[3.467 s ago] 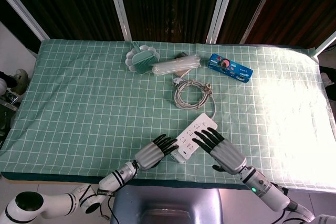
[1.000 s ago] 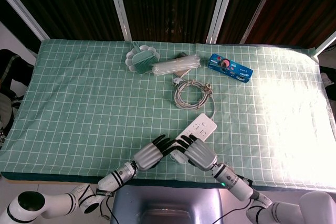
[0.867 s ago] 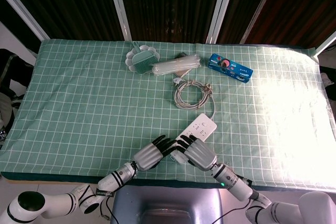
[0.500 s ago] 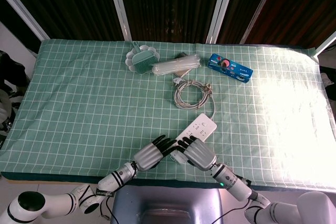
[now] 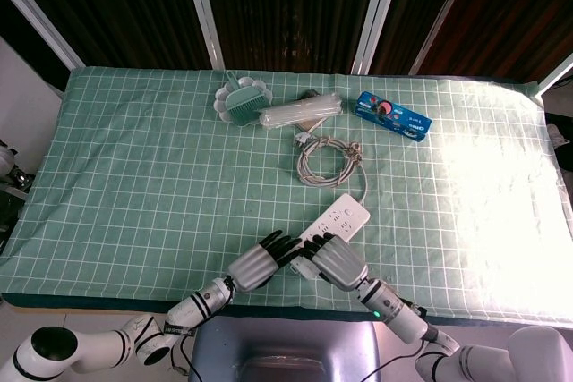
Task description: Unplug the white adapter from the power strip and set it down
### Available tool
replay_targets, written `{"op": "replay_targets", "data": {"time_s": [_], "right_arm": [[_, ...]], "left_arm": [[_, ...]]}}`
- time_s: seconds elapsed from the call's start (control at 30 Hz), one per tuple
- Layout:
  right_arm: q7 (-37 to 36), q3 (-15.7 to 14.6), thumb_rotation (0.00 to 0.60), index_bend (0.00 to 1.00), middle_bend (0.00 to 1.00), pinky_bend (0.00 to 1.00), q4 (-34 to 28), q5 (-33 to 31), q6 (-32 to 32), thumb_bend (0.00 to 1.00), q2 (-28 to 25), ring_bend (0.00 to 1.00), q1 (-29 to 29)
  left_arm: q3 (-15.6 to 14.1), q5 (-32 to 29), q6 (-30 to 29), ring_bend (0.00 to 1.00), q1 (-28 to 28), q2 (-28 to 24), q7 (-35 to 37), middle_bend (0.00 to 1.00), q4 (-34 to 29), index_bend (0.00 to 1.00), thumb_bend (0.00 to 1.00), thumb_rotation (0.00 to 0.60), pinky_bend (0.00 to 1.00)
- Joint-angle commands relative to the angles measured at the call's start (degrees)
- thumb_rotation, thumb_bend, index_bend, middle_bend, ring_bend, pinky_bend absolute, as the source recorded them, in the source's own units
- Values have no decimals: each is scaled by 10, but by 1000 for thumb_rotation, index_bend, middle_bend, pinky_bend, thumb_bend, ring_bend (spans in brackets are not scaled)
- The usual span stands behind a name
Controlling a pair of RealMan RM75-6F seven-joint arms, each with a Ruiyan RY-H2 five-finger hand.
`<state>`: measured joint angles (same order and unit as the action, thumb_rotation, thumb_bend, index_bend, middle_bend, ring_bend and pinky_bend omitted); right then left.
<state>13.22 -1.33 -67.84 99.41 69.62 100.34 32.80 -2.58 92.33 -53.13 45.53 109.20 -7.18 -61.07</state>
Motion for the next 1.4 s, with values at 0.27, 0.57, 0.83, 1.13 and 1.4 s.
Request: {"op": "replay_targets", "data": {"time_s": [0.27,0.57,0.83,1.13,1.4], "right_arm": [[5,2,600,812,574,709,-49,-21,-30,544,-26,526,6],[0,0,600,822,582,718,-57,-18,-17,546,-32,534,1],[-34,-11,600,830,589,728,-13,0,23,546,-12,545,-15],[-48,-4,600,831,590,730,-44,-14,10,546,-26,547,-12],[-49,-7,600,831,590,730,-63,-1,29,546,-42,547,-17]], "left_arm": [[-3,3,-2,0,-2,6,-8,0,5,0,875,600,10],[-4,3,-3,0,-5,12,-19,0,10,0,875,600,10],[-6,4,-4,0,-7,18,-21,0,20,0,875,600,10],[-6,8,-9,0,-9,27,-27,0,28,0,875,600,10],[-1,9,-18,0,-9,20,-29,0,17,0,874,600,10]]}}
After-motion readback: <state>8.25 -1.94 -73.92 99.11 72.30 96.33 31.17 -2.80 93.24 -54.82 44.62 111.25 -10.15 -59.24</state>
